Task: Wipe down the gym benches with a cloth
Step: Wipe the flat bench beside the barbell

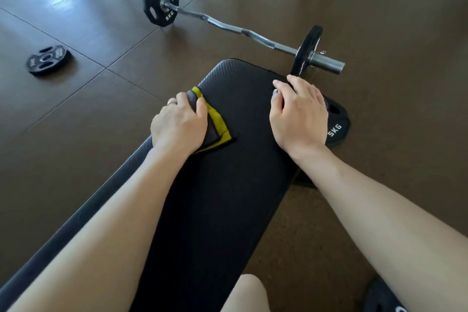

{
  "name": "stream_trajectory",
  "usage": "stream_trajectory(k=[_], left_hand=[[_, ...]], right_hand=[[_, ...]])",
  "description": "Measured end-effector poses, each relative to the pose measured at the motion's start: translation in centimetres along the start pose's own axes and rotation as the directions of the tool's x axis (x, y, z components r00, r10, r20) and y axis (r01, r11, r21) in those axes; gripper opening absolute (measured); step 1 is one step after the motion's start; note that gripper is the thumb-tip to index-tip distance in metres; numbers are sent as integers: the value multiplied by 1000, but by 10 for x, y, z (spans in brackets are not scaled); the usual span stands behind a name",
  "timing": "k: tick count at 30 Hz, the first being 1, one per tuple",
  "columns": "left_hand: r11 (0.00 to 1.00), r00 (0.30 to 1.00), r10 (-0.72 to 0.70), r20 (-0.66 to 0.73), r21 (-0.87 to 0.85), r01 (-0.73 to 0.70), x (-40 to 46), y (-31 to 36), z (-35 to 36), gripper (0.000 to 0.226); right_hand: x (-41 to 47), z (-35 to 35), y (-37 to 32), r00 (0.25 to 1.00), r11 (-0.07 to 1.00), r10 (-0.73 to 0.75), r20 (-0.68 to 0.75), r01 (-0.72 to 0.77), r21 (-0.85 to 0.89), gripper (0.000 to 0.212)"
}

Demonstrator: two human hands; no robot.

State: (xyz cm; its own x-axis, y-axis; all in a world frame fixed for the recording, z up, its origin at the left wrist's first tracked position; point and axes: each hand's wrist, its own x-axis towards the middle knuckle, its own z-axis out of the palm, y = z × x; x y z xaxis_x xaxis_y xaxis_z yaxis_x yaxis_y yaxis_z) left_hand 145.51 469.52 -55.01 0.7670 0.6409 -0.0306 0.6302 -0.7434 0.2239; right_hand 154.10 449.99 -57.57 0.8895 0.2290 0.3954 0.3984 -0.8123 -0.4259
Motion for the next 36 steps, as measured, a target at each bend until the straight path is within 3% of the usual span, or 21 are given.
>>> stream_trajectory(k=[4, 7, 9, 12, 14, 16, 20, 22, 25, 29, 33, 36], left_hand=[[995, 996, 80, -40, 61, -78, -82, -12, 2, 68], [979, 987, 149, 56, 130, -155, -143, 2, 9, 76], [973, 981, 161, 108, 148, -176, -145, 18, 10, 76], [943, 956, 287, 57, 162, -292, -107, 45, 15, 71], [891, 902, 422, 93, 139, -431, -75, 78, 23, 66], [845, 851, 512, 115, 108, -523, -49, 111, 28, 64], [776, 779, 607, 156, 96, -623, -72, 119, 27, 65], [710, 718, 677, 161, 110, -695, -107, 104, 28, 66], [692, 704, 693, 156, 132, -710, -113, 103, 31, 67], [687, 701, 703, 119, 144, -712, -83, 140, 43, 69], [670, 680, 724, 117, 119, -733, -54, 170, 50, 68], [655, 669, 733, 125, 135, -743, -35, 191, 52, 51]], right_hand=[[-1, -3, 0, 1000, 998, 18, 15, -18, 57, 49], [0, -8, -1, 996, 990, 56, 64, -64, 129, 50], [-1, -16, -1, 993, 962, 83, 83, -101, 252, 51], [-6, -31, 10, 968, 868, 227, 104, -249, 430, 50], [-11, -40, 28, 898, 727, 369, 238, -439, 528, 49], [-12, -43, 42, 791, 464, 439, 426, -605, 647, 49], [-3, -47, 55, 650, 16, 356, 671, -722, 691, 56], [-2, -49, 59, 631, -120, 275, 725, -726, 677, 57], [-2, -48, 64, 626, -177, 218, 748, -729, 661, 57], [1, -42, 64, 534, -266, 245, 809, -765, 586, 55], [13, -42, 68, 526, -212, 334, 782, -767, 606, 44], [18, -43, 70, 503, -216, 363, 784, -773, 596, 46]])
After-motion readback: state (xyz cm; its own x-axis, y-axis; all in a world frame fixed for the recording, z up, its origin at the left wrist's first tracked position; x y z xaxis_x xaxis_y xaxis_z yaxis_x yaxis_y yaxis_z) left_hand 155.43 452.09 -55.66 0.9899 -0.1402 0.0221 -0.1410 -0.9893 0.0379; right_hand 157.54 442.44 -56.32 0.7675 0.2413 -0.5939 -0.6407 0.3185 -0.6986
